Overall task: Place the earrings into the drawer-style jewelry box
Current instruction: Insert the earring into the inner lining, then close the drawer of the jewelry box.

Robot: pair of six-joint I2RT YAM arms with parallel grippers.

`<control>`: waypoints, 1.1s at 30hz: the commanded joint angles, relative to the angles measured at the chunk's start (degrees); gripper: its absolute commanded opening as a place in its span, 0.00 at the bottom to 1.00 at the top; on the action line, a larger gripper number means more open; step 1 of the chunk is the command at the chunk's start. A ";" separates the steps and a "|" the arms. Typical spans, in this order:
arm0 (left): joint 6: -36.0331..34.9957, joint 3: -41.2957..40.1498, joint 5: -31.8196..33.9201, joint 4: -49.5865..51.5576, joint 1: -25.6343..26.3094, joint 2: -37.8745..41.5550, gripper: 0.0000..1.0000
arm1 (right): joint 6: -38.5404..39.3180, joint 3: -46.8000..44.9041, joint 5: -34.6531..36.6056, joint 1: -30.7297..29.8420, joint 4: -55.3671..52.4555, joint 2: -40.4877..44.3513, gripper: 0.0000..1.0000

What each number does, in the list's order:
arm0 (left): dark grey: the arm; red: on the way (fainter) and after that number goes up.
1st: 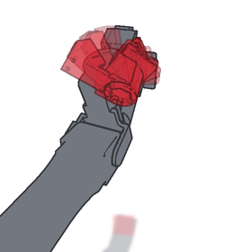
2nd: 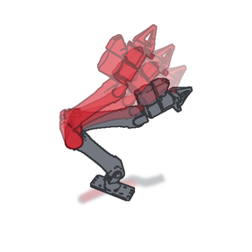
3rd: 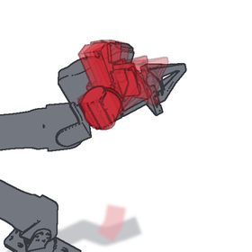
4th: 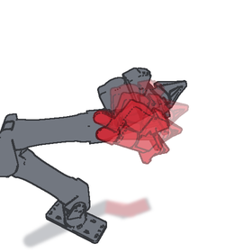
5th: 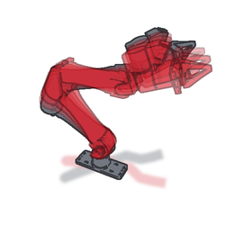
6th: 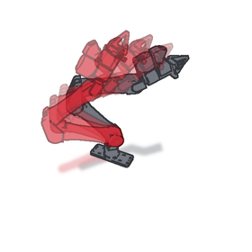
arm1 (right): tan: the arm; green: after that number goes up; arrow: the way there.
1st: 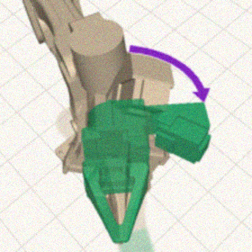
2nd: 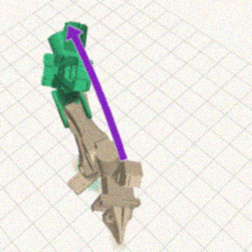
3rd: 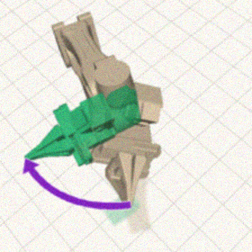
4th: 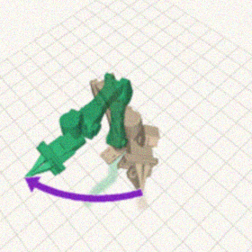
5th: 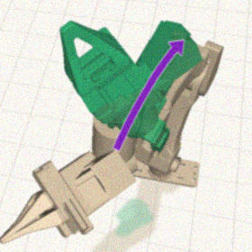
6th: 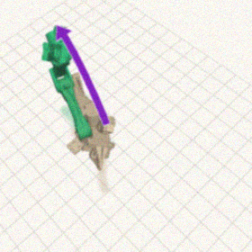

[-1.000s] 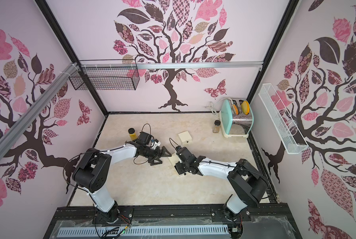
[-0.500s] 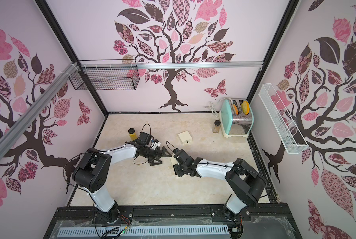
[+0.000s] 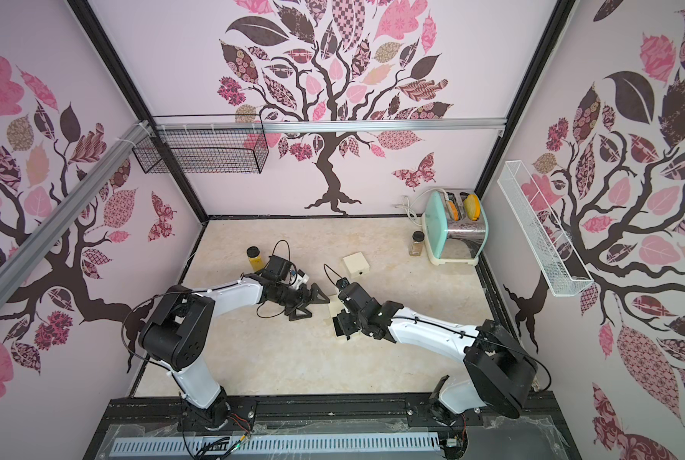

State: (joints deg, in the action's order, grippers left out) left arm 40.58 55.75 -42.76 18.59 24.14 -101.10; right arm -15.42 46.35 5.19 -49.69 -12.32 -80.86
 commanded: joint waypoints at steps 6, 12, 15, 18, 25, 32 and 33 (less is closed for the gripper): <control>-0.47 -1.40 -0.83 -0.04 0.11 2.10 0.98 | -1.89 0.58 0.58 -1.56 -1.62 -2.02 0.16; -0.81 -1.09 -0.59 0.25 0.05 1.58 0.98 | -1.64 2.59 2.36 -1.55 -3.51 -3.82 0.17; -2.48 1.03 1.62 3.04 -0.13 0.68 0.98 | -2.94 2.20 1.85 -1.55 -4.39 -3.23 0.18; -5.43 6.91 5.23 8.34 -0.07 -1.74 0.98 | -6.00 -2.06 -0.62 -1.84 -3.85 2.25 0.18; -4.83 20.28 7.18 8.36 1.54 -12.54 0.98 | -13.32 -17.41 0.60 -8.58 8.36 12.08 0.21; -1.99 22.58 4.87 4.75 2.97 -18.25 0.94 | -15.24 -25.04 -0.51 -8.57 23.59 9.79 0.21; -1.80 22.36 4.23 4.15 3.46 -18.41 0.93 | -15.29 -25.71 -0.34 -8.49 26.00 8.68 0.20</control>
State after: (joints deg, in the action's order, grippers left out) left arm 38.11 78.06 -38.04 23.40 26.68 -117.80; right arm -28.99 20.95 4.62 -58.30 4.49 -70.57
